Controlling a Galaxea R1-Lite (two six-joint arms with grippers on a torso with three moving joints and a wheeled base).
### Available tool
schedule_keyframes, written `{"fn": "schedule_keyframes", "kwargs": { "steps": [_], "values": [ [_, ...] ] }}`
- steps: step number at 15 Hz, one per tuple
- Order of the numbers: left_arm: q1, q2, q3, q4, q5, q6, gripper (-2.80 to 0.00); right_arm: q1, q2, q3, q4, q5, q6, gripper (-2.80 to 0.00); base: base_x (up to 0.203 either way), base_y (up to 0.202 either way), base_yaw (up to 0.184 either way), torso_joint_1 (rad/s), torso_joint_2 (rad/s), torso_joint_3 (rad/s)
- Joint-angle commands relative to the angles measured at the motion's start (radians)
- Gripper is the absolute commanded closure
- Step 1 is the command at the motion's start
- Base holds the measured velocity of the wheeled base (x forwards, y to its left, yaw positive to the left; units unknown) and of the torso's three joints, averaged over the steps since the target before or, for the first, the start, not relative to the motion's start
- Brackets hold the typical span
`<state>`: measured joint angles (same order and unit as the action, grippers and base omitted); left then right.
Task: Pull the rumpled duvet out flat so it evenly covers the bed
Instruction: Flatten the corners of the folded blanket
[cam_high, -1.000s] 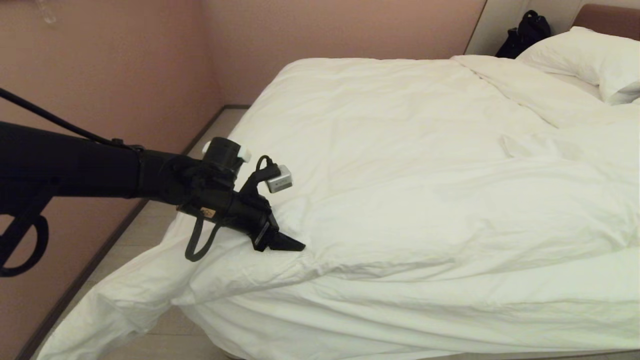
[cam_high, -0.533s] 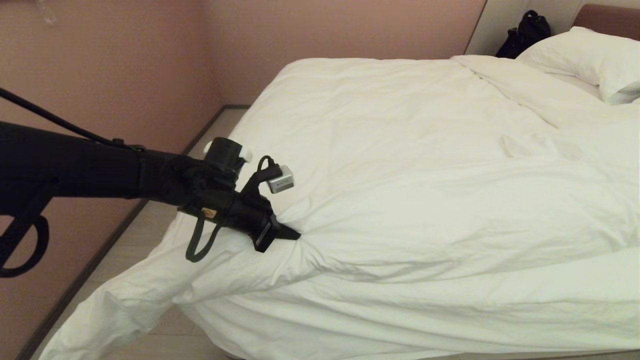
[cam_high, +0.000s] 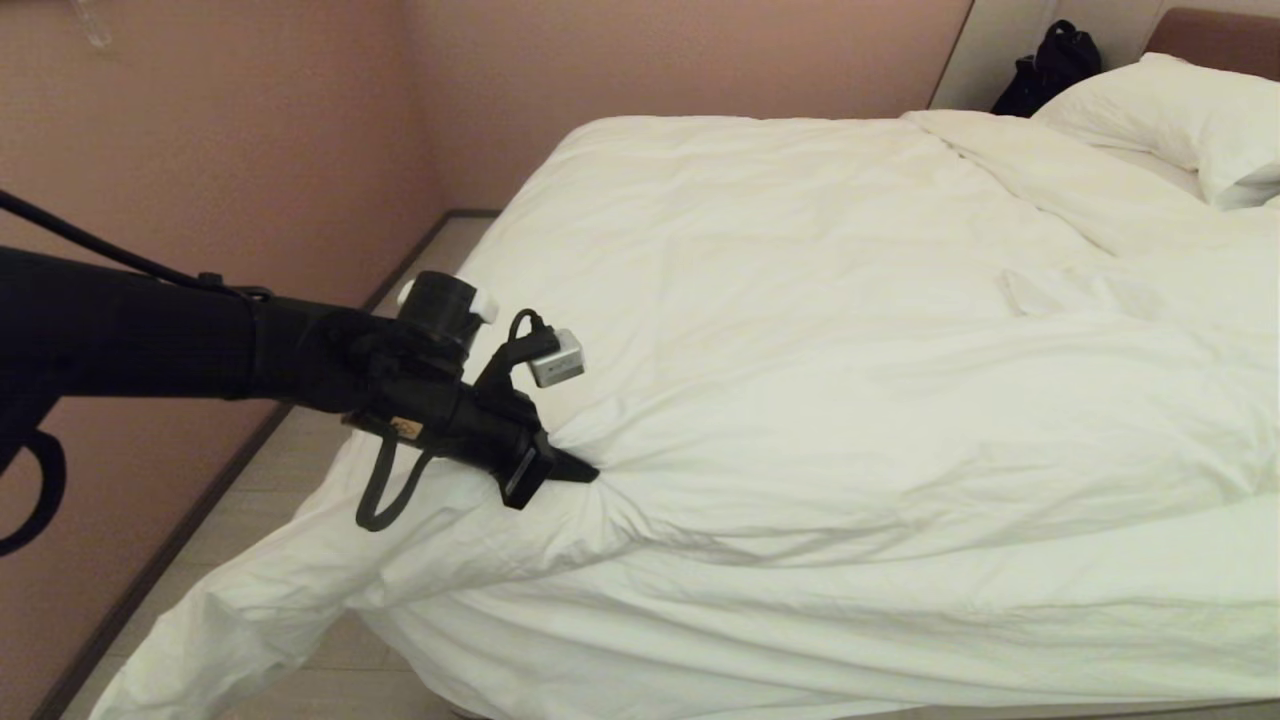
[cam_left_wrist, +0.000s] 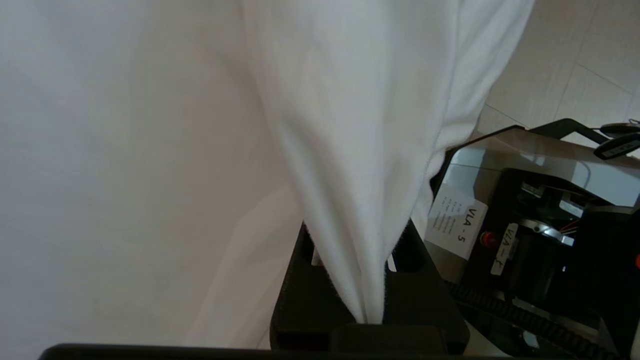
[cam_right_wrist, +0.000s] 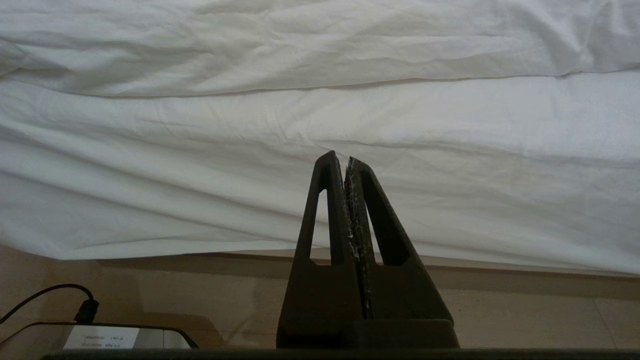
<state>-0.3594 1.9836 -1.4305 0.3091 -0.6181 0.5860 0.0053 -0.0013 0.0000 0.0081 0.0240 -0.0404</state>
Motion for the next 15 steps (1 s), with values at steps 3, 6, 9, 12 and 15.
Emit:
{"fn": "schedule_keyframes", "kwargs": {
  "steps": [3,6,9,12,15],
  "values": [
    [-0.018,-0.067,0.079,-0.005,-0.003,0.004,0.00,0.000,0.001,0.000,0.000,0.001,-0.001,0.00,0.000,0.000,0.000,0.000,0.00,0.000],
    [-0.042,-0.108,0.176,-0.044,-0.003,0.003,0.00,0.001,0.001,0.000,0.000,0.001,-0.001,0.00,0.000,0.000,0.000,0.000,0.00,0.000],
    [-0.045,-0.132,0.269,-0.101,-0.003,0.002,0.00,0.001,0.001,0.000,0.000,0.001,-0.001,0.00,0.000,0.000,0.000,0.000,0.00,0.000],
    [-0.045,-0.151,0.347,-0.152,-0.003,0.001,0.00,0.001,0.001,0.000,0.000,0.001,-0.001,0.00,0.000,0.000,0.000,0.000,0.00,0.000],
    [-0.051,-0.177,0.401,-0.154,-0.004,0.003,0.00,0.000,0.001,0.000,0.000,0.001,-0.001,0.00,0.000,0.000,0.000,0.000,0.00,0.000]
  ]
}}
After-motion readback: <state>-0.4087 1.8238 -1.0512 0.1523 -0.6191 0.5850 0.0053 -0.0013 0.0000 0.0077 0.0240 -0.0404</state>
